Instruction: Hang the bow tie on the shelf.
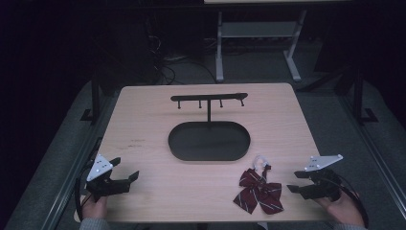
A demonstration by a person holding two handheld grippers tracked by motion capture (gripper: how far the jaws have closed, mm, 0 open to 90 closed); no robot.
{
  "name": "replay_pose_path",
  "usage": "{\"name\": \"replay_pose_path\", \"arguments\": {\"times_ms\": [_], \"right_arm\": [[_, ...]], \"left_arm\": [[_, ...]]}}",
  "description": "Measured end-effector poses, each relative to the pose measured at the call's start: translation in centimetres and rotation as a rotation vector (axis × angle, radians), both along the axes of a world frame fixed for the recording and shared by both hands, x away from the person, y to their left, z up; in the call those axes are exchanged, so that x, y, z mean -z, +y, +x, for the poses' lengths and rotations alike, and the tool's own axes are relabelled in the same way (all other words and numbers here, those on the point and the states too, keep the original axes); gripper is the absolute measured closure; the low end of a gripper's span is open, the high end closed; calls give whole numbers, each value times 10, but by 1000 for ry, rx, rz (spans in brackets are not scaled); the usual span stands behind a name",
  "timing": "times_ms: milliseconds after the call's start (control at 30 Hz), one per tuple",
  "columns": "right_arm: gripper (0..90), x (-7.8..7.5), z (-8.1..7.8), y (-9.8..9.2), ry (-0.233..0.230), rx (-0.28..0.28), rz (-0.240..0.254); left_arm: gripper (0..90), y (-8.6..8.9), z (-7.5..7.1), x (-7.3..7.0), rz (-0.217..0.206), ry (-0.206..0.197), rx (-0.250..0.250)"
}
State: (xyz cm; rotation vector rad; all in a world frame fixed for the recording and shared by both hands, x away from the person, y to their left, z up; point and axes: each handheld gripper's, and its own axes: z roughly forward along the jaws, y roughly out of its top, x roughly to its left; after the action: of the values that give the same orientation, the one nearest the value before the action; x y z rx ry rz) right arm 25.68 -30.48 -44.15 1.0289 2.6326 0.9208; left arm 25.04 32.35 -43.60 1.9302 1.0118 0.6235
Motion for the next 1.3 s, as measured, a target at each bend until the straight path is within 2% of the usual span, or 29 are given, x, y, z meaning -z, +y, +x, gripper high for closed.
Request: {"name": "replay_pose_path", "arguments": {"times_ms": [200,267,333,433,567,700,900,1133,1300], "right_arm": [[383,-2,3,6,-3,-9,-17],[383,-6,5,12,-13,-32,-32],[359,-10,8,16,-9,-38,-38],[374,-14,13,21,5,-64,-36],[378,-20,19,26,13,-91,-71],[380,-25,23,30,24,-101,-81],[408,-36,34,44,28,-150,-112],[414,-42,47,56,37,-196,-139],[416,-44,51,59,55,-202,-145]], "left_arm": [[131,-1,0,0,0,-1,0],[131,-1,0,0,7,-2,7],[131,-1,0,-1,6,-6,6],[131,-1,-1,0,6,-4,6],[131,-1,0,0,-1,-5,2],[131,-1,0,-1,12,-4,7],[131,-1,-1,-1,10,-8,7],[131,-1,-1,-1,11,-4,6],[131,-1,-1,-1,12,-4,7]]}}
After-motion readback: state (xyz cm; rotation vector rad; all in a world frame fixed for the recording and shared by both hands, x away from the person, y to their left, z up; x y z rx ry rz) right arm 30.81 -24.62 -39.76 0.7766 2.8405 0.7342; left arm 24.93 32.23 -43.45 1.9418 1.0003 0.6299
